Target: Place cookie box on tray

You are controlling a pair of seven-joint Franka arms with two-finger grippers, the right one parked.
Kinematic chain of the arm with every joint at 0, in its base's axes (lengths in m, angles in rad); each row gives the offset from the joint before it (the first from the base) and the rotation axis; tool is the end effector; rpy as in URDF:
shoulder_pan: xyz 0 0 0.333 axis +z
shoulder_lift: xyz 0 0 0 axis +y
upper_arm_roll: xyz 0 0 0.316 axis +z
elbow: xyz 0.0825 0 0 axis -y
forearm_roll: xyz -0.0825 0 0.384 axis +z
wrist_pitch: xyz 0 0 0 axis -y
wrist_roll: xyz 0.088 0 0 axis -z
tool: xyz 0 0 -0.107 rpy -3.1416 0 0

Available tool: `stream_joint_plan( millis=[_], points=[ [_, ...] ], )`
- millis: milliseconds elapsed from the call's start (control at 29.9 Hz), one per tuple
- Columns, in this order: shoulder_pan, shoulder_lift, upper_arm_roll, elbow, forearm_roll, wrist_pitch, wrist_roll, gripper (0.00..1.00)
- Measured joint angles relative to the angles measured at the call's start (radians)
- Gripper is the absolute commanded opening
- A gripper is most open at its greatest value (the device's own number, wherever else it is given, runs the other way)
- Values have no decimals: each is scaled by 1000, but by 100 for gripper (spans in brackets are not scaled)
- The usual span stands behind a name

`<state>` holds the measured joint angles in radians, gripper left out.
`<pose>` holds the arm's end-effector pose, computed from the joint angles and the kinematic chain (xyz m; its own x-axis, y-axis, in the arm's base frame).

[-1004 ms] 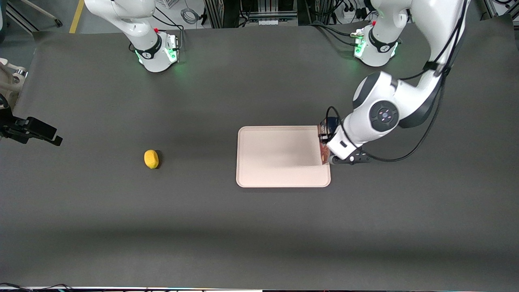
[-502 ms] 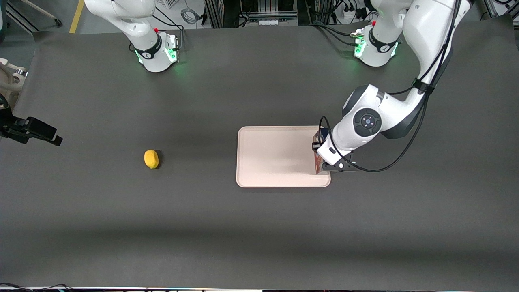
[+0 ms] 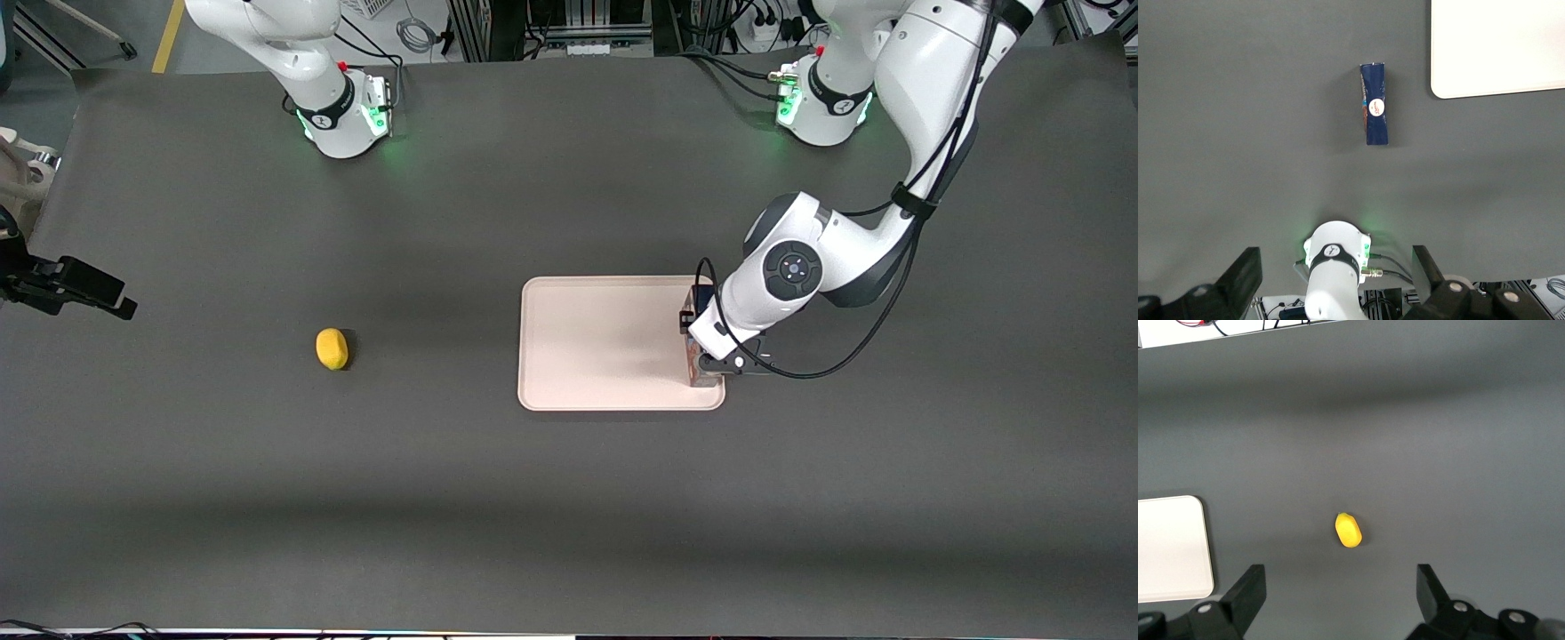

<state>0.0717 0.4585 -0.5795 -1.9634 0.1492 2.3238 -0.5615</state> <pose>0.5429 -0.2821 0.2724 0.9966 -0.0090 -0.0825 0.0002 -0.9939 0.1107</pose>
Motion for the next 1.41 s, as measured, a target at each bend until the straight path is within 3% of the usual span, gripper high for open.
stream_joint_plan(
  millis=[167, 401, 636, 836, 1071, 1405],
  points=[
    [14, -63, 3, 54, 0, -124, -16, 100],
    [43, -199, 36, 207, -2, -472, -14, 100],
    [46, -346, 163, 377, -31, -796, 116, 100],
    [49, -460, 292, 432, -56, -961, 307, 100],
    [50, -600, 410, 367, -79, -1023, 477, 100],
    [50, -817, 488, 5, -112, -804, 537, 100]
  ],
)
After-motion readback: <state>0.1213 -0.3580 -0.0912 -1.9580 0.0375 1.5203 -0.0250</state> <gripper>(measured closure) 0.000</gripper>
